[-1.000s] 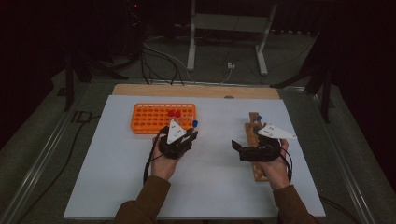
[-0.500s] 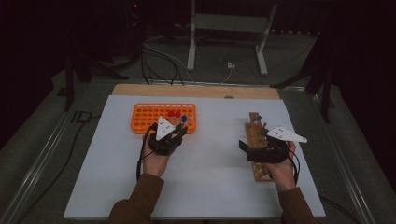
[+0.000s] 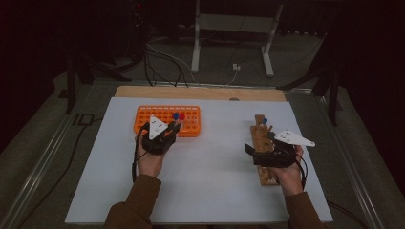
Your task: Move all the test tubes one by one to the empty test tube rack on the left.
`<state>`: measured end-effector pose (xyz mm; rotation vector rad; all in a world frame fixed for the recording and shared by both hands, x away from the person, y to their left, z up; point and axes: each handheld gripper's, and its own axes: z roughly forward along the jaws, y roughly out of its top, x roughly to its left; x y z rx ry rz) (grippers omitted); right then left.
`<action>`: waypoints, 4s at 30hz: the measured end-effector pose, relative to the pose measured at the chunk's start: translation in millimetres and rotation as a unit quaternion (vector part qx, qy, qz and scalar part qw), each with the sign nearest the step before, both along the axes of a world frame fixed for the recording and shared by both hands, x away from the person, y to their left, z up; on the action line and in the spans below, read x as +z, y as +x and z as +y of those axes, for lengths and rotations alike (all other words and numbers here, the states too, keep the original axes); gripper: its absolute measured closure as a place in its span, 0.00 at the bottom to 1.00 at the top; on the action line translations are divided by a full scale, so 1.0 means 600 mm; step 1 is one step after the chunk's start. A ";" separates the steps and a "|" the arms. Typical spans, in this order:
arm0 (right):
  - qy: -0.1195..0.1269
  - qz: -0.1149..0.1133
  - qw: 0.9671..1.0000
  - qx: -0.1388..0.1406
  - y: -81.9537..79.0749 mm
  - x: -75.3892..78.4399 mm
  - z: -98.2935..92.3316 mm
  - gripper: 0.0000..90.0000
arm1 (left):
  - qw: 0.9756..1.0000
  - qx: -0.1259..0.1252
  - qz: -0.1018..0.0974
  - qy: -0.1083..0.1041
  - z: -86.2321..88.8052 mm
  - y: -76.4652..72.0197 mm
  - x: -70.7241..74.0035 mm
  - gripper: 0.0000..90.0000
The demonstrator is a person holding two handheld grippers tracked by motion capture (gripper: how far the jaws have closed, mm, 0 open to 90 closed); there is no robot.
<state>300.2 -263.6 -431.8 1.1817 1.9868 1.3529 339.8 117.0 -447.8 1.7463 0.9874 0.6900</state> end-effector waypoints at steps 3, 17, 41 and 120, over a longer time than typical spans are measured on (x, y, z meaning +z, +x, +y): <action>0.000 -0.001 1.000 0.000 0.000 -0.001 -0.001 0.00 | 1.000 0.010 0.001 -0.001 0.006 0.005 -0.002 0.86; 0.003 -0.001 1.000 -0.001 -0.001 -0.001 -0.003 0.00 | 0.999 0.044 -0.001 -0.017 0.017 0.020 -0.007 0.86; 0.005 -0.003 1.000 0.001 -0.002 -0.002 -0.001 0.00 | 0.994 0.102 0.010 -0.030 0.020 0.062 -0.028 0.86; -0.001 -0.010 1.000 0.004 0.003 0.008 0.004 0.00 | 0.997 0.035 0.044 -0.046 0.092 -0.053 -0.021 0.01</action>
